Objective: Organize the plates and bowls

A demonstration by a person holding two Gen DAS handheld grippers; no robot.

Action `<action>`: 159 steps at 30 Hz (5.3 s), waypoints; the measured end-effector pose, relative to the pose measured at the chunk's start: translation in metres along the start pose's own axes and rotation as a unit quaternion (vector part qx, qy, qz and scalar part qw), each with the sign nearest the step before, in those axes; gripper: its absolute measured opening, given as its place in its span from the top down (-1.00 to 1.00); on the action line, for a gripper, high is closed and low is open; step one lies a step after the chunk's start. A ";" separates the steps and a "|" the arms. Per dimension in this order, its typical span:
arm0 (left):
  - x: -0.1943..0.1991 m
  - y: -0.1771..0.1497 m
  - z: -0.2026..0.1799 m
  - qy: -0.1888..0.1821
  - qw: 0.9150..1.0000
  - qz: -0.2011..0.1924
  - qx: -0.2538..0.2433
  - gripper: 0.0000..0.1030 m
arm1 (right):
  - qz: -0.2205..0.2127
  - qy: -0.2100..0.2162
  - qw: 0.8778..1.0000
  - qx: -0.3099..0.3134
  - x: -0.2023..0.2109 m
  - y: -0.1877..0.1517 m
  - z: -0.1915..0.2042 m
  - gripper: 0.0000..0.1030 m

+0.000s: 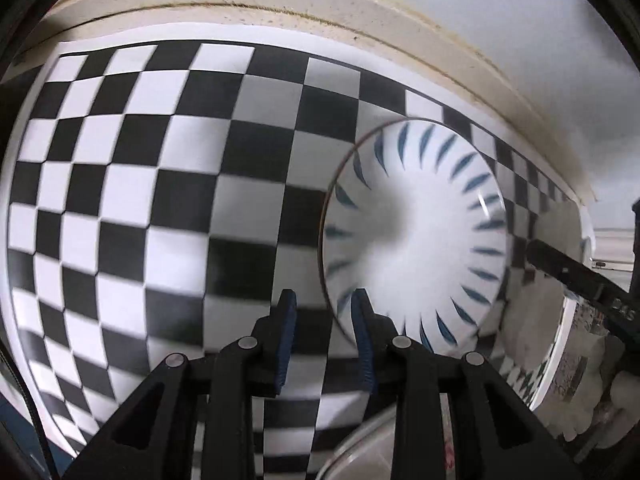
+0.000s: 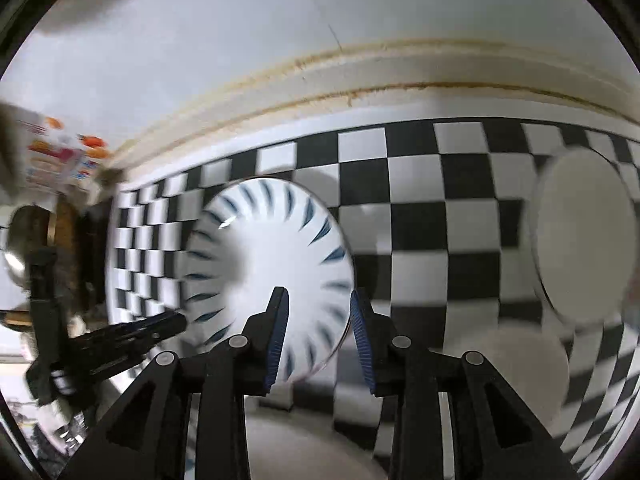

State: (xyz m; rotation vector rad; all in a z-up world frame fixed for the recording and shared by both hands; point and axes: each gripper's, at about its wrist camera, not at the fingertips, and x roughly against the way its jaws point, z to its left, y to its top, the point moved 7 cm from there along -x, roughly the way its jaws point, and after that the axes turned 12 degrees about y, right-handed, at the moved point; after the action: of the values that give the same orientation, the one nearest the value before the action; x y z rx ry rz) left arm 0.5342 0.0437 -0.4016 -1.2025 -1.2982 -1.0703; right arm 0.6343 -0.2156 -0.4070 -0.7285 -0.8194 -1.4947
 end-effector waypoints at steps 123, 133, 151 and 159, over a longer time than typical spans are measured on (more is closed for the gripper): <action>0.130 -0.211 -0.034 0.064 0.981 -0.096 -0.158 0.63 | -0.087 -0.082 0.992 -0.030 0.124 -0.276 0.027 0.65; 0.207 -0.252 -0.039 0.049 0.973 -0.137 -0.179 0.62 | -0.133 -0.096 0.986 0.012 0.198 -0.314 0.108 0.64; 0.255 -0.292 -0.035 0.039 0.962 -0.182 -0.200 0.62 | -0.155 -0.103 0.982 0.031 0.239 -0.359 0.161 0.64; 0.236 -0.277 -0.043 -0.003 0.970 -0.159 -0.184 0.48 | -0.155 -0.077 0.985 0.000 0.232 -0.354 0.145 0.06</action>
State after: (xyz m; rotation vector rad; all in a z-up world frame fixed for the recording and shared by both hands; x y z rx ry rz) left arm 0.2684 -0.0085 -0.1543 -1.2926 -1.3652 -1.5944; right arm 0.2599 -0.2125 -0.1619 -0.7488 -1.0893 -1.7287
